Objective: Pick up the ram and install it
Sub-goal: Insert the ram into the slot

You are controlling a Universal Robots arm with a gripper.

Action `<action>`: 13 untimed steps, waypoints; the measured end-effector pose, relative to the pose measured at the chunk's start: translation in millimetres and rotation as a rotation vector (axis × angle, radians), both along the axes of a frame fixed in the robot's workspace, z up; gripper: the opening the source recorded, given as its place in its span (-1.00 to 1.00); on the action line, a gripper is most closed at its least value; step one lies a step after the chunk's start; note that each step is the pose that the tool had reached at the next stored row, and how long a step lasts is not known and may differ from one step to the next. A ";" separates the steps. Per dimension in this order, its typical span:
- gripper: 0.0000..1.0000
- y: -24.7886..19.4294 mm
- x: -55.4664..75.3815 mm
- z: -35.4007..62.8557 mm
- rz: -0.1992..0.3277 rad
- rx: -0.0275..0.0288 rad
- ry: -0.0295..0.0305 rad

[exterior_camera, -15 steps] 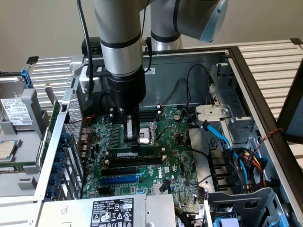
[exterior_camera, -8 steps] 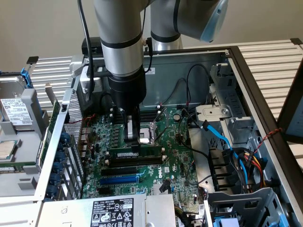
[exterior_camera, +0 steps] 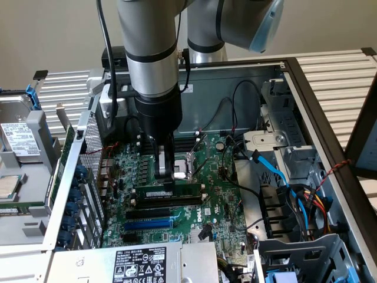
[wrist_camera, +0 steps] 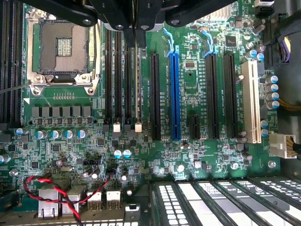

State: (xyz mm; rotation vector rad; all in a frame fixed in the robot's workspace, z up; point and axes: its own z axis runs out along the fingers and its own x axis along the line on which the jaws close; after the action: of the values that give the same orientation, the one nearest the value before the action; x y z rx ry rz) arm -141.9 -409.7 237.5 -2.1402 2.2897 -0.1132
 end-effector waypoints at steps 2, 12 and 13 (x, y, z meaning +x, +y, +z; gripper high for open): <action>-0.76 -0.2 -0.1 -0.5 0.000 0.0002 -0.0001; -0.76 -0.3 0.0 -1.9 -0.001 0.0000 0.0000; -0.76 -0.3 0.0 -1.9 -0.001 0.0000 0.0000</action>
State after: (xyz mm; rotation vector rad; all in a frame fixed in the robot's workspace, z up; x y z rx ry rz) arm -142.0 -410.0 235.6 -2.1391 2.2908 -0.1131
